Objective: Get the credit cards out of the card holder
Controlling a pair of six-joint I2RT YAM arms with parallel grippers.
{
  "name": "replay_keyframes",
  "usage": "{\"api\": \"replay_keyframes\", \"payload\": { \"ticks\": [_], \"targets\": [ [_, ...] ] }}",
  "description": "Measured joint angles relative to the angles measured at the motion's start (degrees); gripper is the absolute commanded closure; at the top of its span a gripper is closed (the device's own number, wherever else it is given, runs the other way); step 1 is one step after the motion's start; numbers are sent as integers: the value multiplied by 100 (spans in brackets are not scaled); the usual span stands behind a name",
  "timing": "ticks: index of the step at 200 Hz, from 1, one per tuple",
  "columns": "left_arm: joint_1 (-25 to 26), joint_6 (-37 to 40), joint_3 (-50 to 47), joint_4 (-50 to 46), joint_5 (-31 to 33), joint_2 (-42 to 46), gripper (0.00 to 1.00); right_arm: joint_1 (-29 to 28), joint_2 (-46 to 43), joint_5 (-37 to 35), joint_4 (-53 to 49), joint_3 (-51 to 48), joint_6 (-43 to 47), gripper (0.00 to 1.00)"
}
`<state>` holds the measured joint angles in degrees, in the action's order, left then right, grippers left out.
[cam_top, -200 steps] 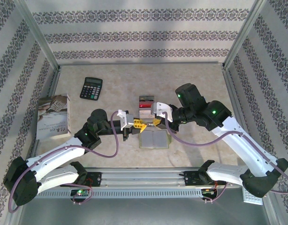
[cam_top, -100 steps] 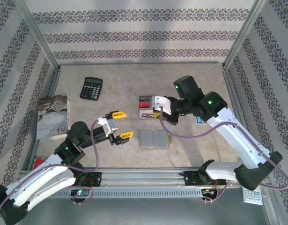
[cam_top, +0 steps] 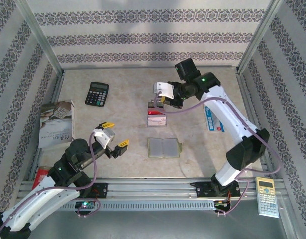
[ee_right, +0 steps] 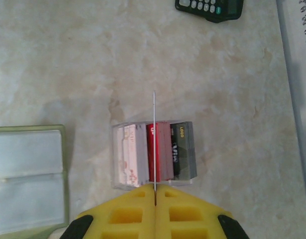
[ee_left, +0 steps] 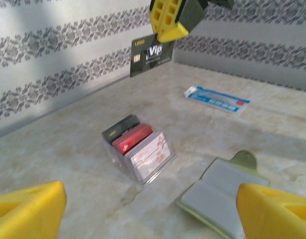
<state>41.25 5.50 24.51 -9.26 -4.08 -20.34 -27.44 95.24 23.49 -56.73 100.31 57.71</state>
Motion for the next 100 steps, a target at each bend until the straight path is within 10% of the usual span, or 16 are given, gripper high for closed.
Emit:
{"api": "replay_keyframes", "payload": {
  "ticks": [100],
  "targets": [
    [0,-177,-168,-424,955,284,0,337,1897,597,-411,1429,487,100]
  ]
}}
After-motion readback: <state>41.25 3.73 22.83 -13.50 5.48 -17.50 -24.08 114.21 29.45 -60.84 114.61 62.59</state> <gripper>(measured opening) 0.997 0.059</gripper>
